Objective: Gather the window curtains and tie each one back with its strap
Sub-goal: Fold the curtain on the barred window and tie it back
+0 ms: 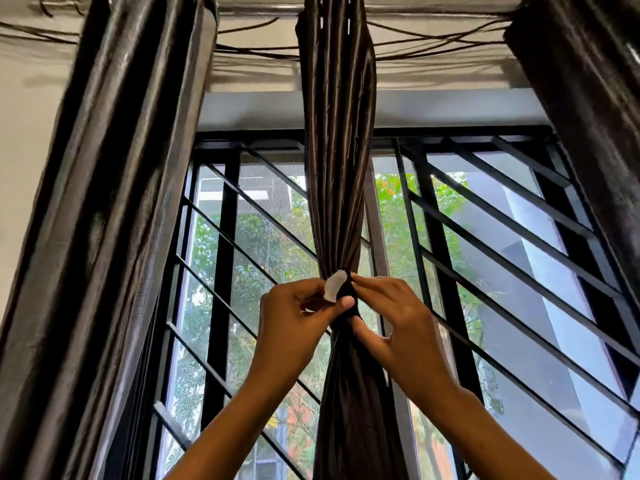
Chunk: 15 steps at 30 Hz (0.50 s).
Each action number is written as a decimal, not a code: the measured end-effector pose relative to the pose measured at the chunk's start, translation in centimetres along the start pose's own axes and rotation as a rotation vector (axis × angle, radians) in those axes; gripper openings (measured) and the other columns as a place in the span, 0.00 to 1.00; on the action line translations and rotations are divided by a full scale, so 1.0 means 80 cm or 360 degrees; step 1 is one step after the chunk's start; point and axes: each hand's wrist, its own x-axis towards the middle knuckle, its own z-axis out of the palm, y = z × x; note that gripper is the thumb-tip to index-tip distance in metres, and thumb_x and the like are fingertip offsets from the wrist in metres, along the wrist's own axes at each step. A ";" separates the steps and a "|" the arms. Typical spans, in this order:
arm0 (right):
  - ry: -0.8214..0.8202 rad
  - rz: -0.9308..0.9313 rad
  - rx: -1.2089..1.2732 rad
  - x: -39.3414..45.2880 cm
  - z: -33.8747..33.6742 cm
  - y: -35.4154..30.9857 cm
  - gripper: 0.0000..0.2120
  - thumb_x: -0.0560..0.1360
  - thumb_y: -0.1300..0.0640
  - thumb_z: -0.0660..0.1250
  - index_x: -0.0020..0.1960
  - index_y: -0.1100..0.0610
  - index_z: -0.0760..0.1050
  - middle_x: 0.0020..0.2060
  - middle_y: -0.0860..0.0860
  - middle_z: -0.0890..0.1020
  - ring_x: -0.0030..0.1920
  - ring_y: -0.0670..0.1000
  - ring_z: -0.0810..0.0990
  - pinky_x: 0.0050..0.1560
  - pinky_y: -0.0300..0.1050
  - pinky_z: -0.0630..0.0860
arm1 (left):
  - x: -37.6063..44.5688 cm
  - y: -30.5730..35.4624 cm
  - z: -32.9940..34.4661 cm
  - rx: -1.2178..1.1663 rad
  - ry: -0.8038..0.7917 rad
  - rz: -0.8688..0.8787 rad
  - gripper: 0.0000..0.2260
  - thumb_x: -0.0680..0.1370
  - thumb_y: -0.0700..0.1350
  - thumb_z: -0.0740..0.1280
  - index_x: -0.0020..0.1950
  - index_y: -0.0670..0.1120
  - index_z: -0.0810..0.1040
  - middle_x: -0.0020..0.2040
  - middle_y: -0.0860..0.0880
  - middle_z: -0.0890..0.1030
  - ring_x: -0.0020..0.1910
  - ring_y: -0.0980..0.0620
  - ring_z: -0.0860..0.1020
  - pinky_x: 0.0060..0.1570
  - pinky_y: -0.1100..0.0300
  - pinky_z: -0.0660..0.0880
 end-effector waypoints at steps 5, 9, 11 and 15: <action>0.0111 0.0150 0.0160 0.008 -0.003 -0.006 0.12 0.68 0.58 0.72 0.50 0.47 0.78 0.43 0.40 0.82 0.47 0.44 0.82 0.48 0.45 0.77 | -0.003 -0.002 -0.002 0.0045 0.0111 0.0035 0.03 0.69 0.42 0.75 0.41 0.46 0.86 0.35 0.49 0.84 0.40 0.53 0.84 0.41 0.60 0.80; 0.0023 0.0330 0.0291 0.013 -0.012 -0.014 0.22 0.68 0.60 0.74 0.47 0.43 0.64 0.37 0.36 0.80 0.46 0.41 0.82 0.52 0.51 0.76 | -0.008 -0.003 0.001 0.0036 0.0244 -0.0009 0.02 0.69 0.43 0.75 0.41 0.47 0.86 0.35 0.50 0.85 0.40 0.52 0.84 0.44 0.49 0.80; -0.0081 0.0358 0.0317 0.013 -0.020 -0.017 0.20 0.69 0.60 0.73 0.48 0.44 0.63 0.38 0.38 0.79 0.49 0.46 0.80 0.53 0.54 0.74 | -0.009 -0.003 0.003 -0.0010 0.0305 -0.0049 0.03 0.69 0.44 0.76 0.39 0.46 0.86 0.34 0.47 0.84 0.36 0.53 0.81 0.42 0.46 0.79; -0.0306 0.0388 0.0389 0.021 -0.034 -0.027 0.20 0.62 0.53 0.68 0.50 0.46 0.63 0.38 0.41 0.78 0.45 0.45 0.78 0.52 0.54 0.74 | -0.007 0.003 0.012 -0.0053 0.0397 -0.0140 0.04 0.68 0.45 0.77 0.38 0.45 0.85 0.33 0.49 0.84 0.36 0.55 0.82 0.43 0.48 0.80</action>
